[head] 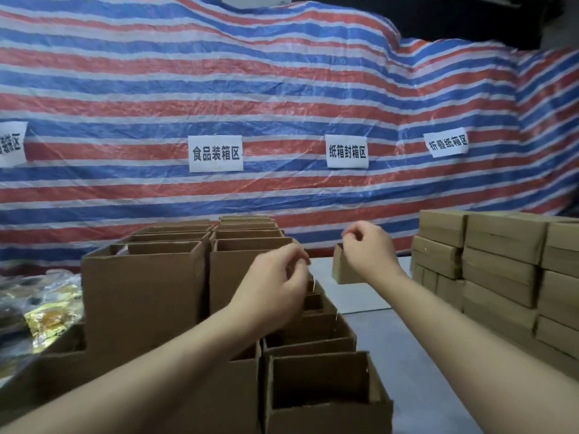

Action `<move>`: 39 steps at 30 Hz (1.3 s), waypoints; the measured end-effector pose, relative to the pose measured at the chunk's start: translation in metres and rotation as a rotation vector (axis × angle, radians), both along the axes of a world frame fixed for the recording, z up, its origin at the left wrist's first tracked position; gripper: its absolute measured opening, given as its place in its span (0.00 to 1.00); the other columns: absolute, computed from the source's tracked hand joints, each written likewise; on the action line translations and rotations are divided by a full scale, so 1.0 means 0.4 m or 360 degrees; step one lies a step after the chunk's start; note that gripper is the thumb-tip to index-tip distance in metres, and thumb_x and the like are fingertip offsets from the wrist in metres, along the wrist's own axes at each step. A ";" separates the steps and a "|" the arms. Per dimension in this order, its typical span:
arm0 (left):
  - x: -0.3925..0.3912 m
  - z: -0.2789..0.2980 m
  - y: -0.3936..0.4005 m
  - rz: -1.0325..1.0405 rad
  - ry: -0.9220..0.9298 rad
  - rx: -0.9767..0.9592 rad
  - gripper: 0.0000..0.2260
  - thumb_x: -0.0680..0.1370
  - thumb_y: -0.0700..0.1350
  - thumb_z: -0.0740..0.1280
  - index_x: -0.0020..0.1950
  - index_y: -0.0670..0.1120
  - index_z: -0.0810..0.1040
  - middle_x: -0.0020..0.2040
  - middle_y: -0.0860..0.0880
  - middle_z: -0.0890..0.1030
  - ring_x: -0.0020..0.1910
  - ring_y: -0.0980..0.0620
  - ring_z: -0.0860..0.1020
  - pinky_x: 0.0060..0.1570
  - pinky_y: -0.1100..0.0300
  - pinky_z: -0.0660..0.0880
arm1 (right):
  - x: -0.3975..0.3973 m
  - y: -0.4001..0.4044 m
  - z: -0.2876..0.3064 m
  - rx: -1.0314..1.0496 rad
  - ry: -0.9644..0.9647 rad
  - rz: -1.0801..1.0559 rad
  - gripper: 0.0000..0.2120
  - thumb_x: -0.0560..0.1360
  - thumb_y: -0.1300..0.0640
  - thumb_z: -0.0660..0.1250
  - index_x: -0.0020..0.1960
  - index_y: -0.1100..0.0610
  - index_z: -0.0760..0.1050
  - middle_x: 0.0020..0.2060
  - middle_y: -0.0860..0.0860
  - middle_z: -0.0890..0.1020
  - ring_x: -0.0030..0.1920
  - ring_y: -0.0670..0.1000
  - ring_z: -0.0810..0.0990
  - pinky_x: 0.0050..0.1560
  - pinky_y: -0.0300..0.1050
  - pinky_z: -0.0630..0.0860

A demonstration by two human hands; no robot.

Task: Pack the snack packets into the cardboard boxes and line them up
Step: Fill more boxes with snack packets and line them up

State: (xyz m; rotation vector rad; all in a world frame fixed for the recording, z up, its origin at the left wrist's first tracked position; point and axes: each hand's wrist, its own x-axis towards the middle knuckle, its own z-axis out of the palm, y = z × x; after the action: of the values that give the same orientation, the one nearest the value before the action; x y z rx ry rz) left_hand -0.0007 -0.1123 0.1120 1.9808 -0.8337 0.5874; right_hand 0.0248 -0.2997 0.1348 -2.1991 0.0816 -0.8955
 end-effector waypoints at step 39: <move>1.030 -0.316 -0.620 0.1238 0.0810 0.1433 0.28 0.80 0.52 0.63 0.77 0.45 0.61 0.79 0.37 0.54 0.77 0.34 0.54 0.72 0.36 0.52 | 1.285 -0.534 -0.381 -0.1082 0.1004 -0.0110 0.19 0.83 0.51 0.56 0.72 0.51 0.69 0.67 0.53 0.72 0.71 0.57 0.69 0.77 0.68 0.44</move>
State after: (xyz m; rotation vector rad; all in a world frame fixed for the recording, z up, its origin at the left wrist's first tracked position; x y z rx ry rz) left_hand 0.4114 -0.3605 -0.0144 3.1178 0.0823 0.0580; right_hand 0.5386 -0.5132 -0.0176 -3.0658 0.1732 -0.2291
